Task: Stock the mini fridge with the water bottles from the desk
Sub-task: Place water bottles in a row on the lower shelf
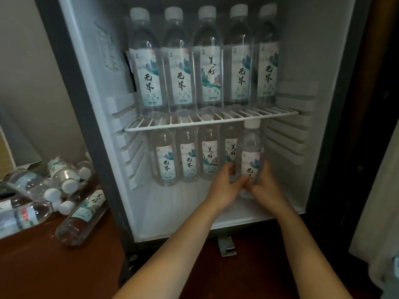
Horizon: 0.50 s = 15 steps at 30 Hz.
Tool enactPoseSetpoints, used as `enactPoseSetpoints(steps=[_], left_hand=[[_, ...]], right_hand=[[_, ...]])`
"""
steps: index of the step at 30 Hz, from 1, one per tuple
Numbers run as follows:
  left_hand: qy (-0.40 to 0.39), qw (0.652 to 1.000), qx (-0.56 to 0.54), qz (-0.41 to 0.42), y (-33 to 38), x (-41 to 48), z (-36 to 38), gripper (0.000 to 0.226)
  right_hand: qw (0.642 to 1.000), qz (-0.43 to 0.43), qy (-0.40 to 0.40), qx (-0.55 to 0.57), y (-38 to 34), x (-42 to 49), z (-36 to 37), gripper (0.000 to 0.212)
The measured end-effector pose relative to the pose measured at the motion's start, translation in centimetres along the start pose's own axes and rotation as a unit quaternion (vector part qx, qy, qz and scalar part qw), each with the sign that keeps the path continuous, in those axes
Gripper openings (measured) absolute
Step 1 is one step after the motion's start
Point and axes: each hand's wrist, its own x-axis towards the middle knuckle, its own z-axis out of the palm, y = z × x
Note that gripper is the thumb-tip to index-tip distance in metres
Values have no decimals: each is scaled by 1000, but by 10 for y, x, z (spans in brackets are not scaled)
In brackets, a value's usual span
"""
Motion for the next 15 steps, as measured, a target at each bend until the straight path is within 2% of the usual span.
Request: enactPoseSetpoints(steps=[4, 7, 10, 15], left_hand=[[50, 998, 35, -15, -11, 12, 14, 41], [71, 995, 65, -7, -14, 20, 25, 48], [66, 995, 74, -6, -12, 27, 32, 51], [48, 997, 68, 3, -9, 32, 40, 43]], right_hand=[[993, 34, 55, -99, 8, -1, -1, 58], [971, 57, 116, -201, 14, 1, -5, 38], [960, 53, 164, -221, 16, 2, -6, 23], [958, 76, 172, -216, 13, 2, -10, 33]])
